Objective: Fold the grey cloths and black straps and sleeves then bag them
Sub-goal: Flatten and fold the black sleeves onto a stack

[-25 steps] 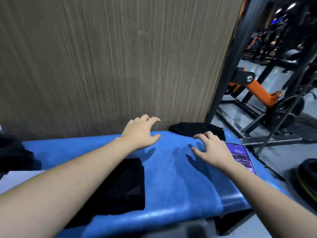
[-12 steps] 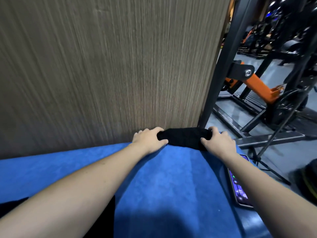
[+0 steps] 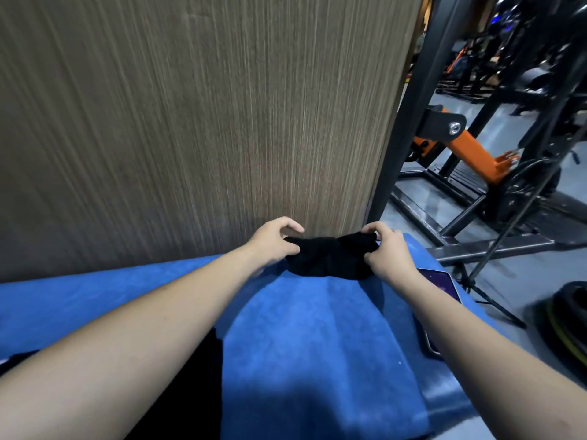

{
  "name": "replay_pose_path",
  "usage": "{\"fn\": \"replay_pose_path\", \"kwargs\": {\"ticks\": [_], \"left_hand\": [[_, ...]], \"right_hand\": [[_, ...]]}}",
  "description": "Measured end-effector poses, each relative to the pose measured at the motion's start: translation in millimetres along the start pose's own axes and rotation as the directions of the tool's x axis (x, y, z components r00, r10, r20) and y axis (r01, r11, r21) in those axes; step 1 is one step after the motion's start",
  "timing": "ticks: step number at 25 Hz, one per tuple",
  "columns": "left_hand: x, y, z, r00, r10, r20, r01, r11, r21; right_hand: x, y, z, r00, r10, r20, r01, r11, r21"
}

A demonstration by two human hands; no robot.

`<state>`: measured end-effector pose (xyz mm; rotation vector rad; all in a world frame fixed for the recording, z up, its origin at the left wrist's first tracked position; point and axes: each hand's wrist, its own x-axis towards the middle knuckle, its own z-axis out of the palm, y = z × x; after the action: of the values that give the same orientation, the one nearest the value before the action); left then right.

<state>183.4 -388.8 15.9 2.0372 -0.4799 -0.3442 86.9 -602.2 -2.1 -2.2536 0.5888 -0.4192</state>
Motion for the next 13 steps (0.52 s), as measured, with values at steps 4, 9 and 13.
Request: {"fn": "replay_pose_path", "kwargs": {"ticks": [4, 9, 13], "left_hand": [[-34.0, -10.3, -36.6, 0.992, -0.073, 0.106, 0.059, 0.990, 0.132], [-81.5, -14.9, -58.9, 0.932, -0.186, 0.310, 0.099, 0.956, 0.275], [-106.0, -7.8, -54.4, 0.909, -0.264, 0.322, 0.115, 0.903, 0.415]], "right_hand": [[-38.0, -2.1, -8.3, 0.987, 0.144, 0.064, -0.153, 0.975, 0.162], [-100.2, -9.8, -13.8, 0.972, 0.210, 0.108, -0.235, 0.903, 0.360], [-131.7, -8.9, -9.4, 0.962, 0.253, 0.104, -0.273, 0.897, 0.348]]}}
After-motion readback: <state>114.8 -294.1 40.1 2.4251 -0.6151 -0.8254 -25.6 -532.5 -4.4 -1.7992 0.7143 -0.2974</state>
